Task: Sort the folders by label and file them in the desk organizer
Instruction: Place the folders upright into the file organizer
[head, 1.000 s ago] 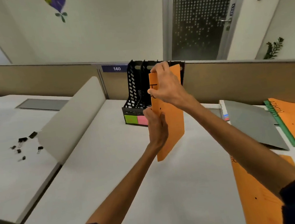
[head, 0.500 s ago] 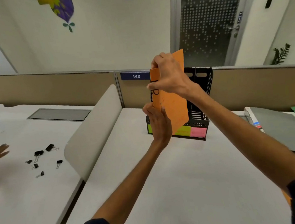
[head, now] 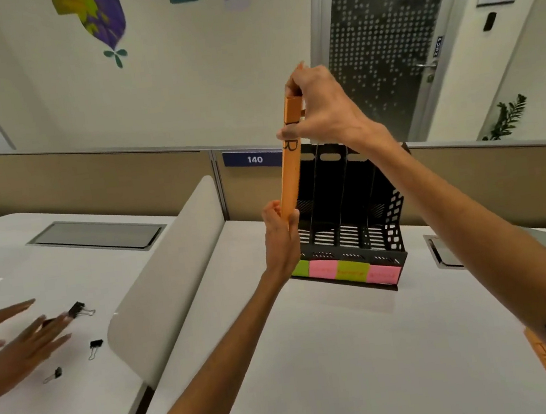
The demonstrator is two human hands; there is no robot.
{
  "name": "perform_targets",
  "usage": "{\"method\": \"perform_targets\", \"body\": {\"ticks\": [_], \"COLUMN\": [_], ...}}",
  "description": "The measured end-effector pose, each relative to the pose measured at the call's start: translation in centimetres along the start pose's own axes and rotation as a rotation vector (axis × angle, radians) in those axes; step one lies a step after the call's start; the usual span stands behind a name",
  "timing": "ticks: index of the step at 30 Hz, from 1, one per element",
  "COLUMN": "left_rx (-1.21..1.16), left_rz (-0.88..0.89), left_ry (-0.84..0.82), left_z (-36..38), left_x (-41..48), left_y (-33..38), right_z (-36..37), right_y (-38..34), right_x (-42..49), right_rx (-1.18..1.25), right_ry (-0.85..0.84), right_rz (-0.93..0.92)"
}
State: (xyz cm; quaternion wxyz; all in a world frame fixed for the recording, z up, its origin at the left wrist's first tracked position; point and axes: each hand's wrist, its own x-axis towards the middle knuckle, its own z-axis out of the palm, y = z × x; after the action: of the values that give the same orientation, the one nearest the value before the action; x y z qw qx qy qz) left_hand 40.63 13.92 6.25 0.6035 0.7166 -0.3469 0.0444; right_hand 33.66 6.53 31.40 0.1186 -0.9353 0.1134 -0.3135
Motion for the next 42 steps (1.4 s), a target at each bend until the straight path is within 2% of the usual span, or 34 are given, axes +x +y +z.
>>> {"method": "perform_targets", "body": {"ticks": [4,8,12,19,24,30,34,39,42], "left_rx": [-0.140,-0.172,-0.070,0.248,0.172,0.064,0.133,0.343,0.320], "left_rz": [-0.035,-0.082,-0.126,-0.132,-0.322,-0.397,-0.368,-0.264,-0.293], "left_ry": [-0.120,-0.199,-0.333,-0.528,-0.408,-0.207,-0.248,-0.286,-0.258], "left_z": [0.9,2.0,2.4,1.5,1.0,1.2,1.1,1.5,2.0], "left_x": [0.7,1.3,2.6,4.4,4.0,3.4,3.5,3.5,3.5], "left_y": [-2.2,-4.1,-6.7,-10.8,-12.2,-12.3,-12.8,-12.4,-11.8], "right_z": [1.8,3.9,6.6,8.8,10.0,10.5,10.6,10.4,11.9], "right_y": [2.3,4.5,6.9,9.8,10.2,10.4,10.5,10.6,10.7], "right_x": [1.7,3.5,5.0,7.0,6.9,6.4,6.3,6.2,4.9], "right_rx": [0.019,0.040,0.040,0.056,0.091,0.118,0.137,0.129,0.182], "right_ry": [-0.014,-0.043,-0.059,0.028,0.088,0.085,0.096,0.016,0.013], "right_rz": [0.051,0.073,0.099,0.126,0.099,0.063,0.080,0.072,0.100]}}
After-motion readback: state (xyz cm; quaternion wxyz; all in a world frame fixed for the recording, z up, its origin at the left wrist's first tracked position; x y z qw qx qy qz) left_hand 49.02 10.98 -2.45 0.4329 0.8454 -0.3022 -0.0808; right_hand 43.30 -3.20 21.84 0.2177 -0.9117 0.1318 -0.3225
